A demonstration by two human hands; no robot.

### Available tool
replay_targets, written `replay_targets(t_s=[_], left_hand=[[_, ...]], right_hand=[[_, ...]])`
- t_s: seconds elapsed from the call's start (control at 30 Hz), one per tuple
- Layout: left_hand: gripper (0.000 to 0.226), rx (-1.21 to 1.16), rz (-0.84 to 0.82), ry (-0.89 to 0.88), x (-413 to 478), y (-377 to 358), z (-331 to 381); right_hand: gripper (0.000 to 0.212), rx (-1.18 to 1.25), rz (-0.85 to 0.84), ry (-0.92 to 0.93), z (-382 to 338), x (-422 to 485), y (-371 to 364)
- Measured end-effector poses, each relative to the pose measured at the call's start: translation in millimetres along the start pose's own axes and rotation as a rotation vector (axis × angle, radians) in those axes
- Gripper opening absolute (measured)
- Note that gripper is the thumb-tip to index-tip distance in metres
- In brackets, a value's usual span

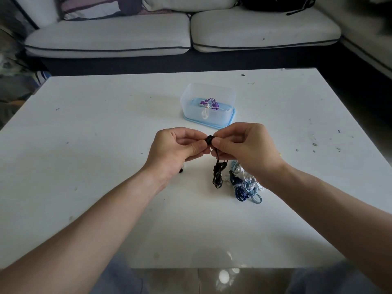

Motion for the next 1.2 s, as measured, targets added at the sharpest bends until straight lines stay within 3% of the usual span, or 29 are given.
replay_targets(t_s=[0.3, 0.67, 0.83, 1.0, 1.2], left_hand=[[0.013, 0.200, -0.063, -0.129, 1, 2, 5], [0.014, 0.055, -0.079, -0.025, 4, 2, 1], [0.012, 0.111, -0.058, -0.079, 5, 3, 0], [0.007, 0.206, -0.037, -0.058, 2, 1, -4], [0.058, 0.511, -0.152, 0.068, -11, -12, -25]], right_hand=[[0.011, 0.109, -0.136, -0.183, 1, 1, 3], [0.006, 0.151, -0.143, -0.163, 3, 3, 3], [0.008, 0.098, -0.106, -0.113, 1, 3, 2], [0.009, 0.238, -0.089, -0.157, 2, 5, 3], [0.005, 0.479, -0.035, -0.231, 3, 6, 4]])
Point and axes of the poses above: each hand's wrist, its own x-axis towards the middle knuckle, its own y-axis out of the back of the hand, z = x × y, the point moved 3 cm from there along x, towards the middle knuckle, and after that the axes turned 6 degrees about -x, right-handed, at the moved point
